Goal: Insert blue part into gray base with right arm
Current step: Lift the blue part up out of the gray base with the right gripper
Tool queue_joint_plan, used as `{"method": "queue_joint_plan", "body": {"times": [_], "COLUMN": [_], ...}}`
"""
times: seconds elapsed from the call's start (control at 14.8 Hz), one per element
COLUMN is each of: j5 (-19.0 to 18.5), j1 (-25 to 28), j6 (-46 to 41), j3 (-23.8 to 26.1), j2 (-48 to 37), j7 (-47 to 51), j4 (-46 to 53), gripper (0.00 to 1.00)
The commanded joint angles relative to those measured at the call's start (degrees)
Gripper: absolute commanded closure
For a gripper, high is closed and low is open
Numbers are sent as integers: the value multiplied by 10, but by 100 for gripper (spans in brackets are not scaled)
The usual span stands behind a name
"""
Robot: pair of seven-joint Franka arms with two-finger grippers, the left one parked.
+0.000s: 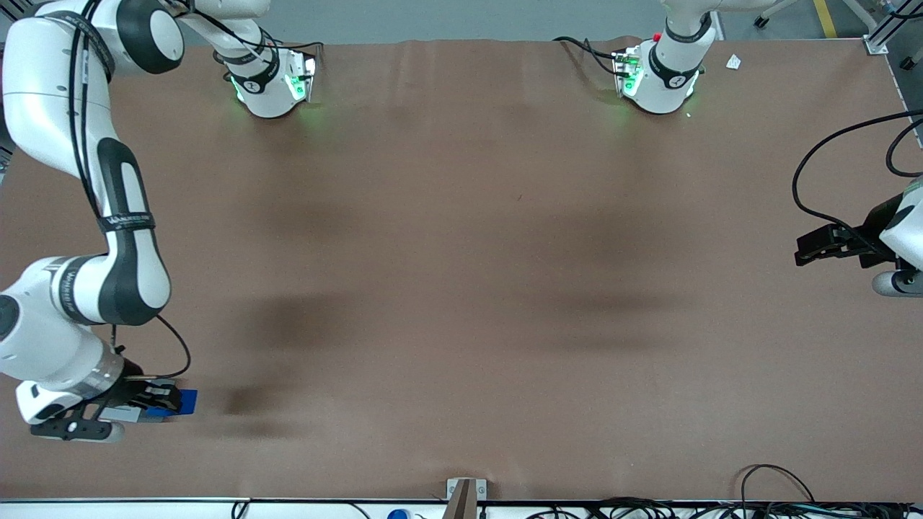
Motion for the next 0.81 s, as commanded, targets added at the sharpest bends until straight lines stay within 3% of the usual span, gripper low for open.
{"method": "queue_joint_plan", "body": {"times": [0.0,0.34,0.74], "j5": [-2,-5,-6], "j1": [-6,9,22], "j6": [2,12,33], "j3": [-1,-3,-5], "j2": [21,55,63], "j7": [9,68,73], "j4": [-6,-7,-6], "gripper": [97,97,94]}}
